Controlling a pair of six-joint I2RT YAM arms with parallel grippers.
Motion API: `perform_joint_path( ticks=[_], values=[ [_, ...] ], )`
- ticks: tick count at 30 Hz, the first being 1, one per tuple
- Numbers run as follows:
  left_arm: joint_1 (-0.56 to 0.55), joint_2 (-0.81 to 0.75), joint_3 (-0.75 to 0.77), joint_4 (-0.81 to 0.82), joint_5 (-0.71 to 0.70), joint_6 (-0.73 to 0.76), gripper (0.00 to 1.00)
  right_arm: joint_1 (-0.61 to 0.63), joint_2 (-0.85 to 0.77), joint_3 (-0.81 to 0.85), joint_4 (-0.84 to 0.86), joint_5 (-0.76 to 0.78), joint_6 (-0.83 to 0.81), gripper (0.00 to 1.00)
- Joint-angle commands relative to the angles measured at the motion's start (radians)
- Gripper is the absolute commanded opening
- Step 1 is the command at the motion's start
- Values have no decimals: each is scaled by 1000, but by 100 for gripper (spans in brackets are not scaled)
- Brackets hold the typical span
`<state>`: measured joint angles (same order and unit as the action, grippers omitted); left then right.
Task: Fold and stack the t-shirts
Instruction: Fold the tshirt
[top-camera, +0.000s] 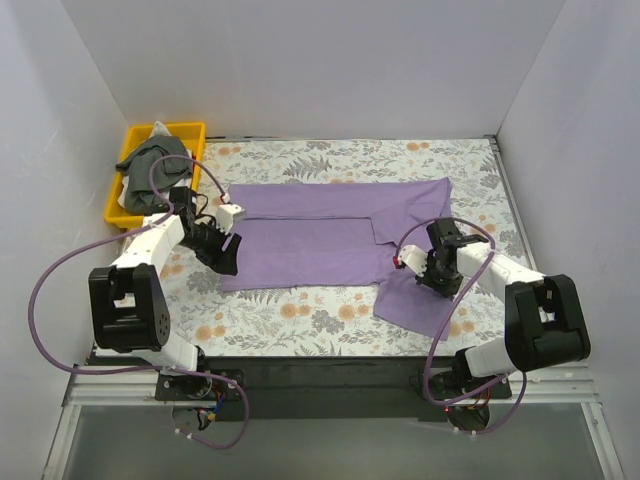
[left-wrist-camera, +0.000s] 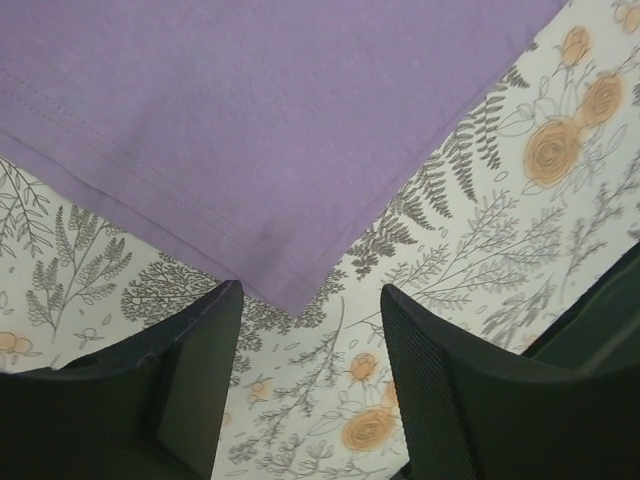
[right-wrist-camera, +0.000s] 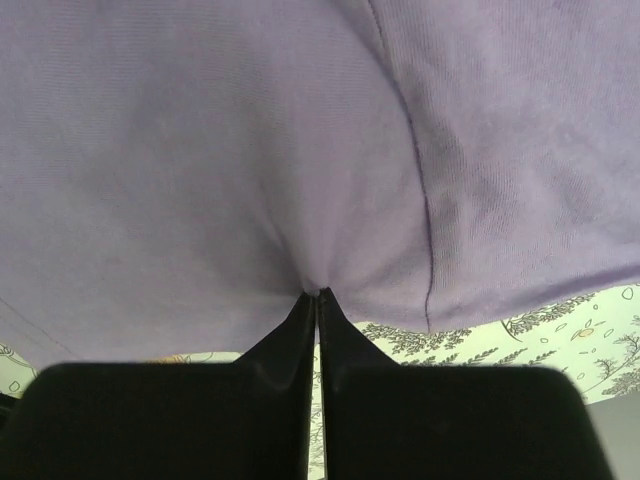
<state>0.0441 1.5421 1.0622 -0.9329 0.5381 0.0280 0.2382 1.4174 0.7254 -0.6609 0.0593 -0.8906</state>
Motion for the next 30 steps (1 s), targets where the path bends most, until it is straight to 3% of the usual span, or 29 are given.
perform_joint_path(
  ticks=[1, 7, 11, 30],
  values=[
    [2, -57, -22, 55, 6, 171, 55, -2, 46, -26, 73, 1, 12, 1],
    [-12, -71, -68, 36, 8, 426, 47, -2, 48, 23, 46, -18, 24, 1],
    [-24, -100, -100, -15, 22, 504, 44, -2, 41, 42, 27, -24, 28, 1],
    [-135, -128, -323, 207, -125, 521, 43, -2, 22, 75, -13, -32, 36, 1]
  ],
)
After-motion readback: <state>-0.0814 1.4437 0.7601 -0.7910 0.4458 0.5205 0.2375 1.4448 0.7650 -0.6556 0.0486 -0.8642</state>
